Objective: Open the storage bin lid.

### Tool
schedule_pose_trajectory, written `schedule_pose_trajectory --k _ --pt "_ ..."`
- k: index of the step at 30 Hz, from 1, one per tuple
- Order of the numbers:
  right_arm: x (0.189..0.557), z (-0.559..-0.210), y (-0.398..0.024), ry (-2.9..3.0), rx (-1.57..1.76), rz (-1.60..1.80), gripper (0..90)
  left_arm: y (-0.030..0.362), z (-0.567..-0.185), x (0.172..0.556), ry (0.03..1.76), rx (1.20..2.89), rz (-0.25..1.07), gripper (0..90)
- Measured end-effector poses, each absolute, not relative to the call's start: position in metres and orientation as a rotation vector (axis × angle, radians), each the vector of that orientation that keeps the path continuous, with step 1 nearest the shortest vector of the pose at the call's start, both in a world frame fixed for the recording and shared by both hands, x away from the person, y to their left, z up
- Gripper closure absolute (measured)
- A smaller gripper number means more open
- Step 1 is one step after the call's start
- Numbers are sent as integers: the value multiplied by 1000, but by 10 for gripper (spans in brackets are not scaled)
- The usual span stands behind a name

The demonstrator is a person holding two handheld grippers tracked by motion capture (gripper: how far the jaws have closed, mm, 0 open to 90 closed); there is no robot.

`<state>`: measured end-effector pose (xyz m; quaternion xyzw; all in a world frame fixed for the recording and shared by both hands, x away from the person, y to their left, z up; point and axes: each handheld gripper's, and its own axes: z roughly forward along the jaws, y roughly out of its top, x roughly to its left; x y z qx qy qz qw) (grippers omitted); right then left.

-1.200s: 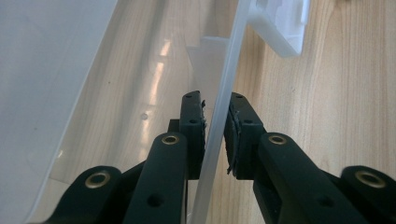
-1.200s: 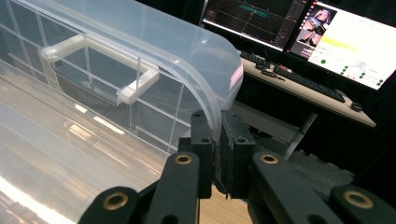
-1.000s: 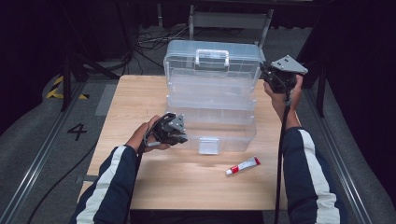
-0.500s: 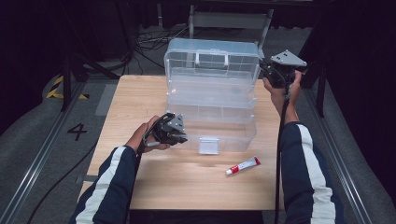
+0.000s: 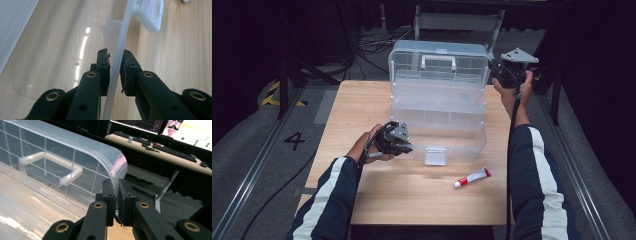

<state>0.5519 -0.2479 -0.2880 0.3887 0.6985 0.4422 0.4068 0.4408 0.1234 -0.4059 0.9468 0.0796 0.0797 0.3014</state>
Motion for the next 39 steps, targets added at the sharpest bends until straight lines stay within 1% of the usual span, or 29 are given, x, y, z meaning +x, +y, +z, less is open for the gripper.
schedule_pose_trajectory --k 26,39 --pt "585 -288 -245 1805 1022 1075 837 124 -407 440 214 2502 220 790" --pt "605 -295 -244 1811 1046 1063 836 124 -407 440 207 2495 223 790"
